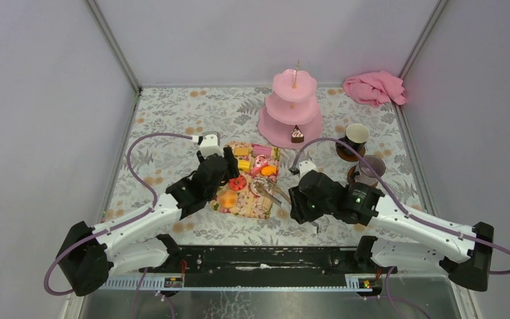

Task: Serve the afternoon tea
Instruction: Pick up the desert from the tray.

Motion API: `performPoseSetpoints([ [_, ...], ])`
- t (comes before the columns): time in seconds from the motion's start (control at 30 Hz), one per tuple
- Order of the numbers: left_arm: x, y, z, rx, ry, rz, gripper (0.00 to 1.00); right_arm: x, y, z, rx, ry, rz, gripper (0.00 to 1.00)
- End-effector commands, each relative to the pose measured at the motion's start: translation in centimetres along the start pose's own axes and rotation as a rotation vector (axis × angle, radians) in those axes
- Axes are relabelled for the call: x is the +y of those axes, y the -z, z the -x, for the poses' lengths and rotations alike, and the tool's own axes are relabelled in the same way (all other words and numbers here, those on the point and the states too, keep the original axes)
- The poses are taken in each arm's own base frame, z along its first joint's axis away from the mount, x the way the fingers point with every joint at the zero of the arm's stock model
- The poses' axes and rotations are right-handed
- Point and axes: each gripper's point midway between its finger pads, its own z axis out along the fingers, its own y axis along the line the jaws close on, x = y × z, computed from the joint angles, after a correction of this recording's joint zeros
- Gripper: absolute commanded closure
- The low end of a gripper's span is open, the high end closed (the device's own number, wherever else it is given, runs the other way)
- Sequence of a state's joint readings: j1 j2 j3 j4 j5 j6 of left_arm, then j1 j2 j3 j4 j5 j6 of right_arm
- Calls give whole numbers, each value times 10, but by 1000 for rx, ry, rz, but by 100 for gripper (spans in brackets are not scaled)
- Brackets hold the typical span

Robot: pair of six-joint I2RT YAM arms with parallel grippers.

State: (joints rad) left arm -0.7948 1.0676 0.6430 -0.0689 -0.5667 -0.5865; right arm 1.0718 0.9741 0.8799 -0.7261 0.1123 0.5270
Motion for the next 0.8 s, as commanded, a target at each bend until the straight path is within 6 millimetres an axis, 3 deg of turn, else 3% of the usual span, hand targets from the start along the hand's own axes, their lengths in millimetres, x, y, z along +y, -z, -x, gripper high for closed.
performPoseSetpoints([
  [0.0,2,2,17,-49,32,23,36,7,3,12,-4,61,7,56],
  [0.5,5,2,14,-54,35,23,36,4,-12,-3,102,145,-29,56],
  [0.77,6,3,13,-54,41,24,36,6,-7,-7,138,212,-32,56],
])
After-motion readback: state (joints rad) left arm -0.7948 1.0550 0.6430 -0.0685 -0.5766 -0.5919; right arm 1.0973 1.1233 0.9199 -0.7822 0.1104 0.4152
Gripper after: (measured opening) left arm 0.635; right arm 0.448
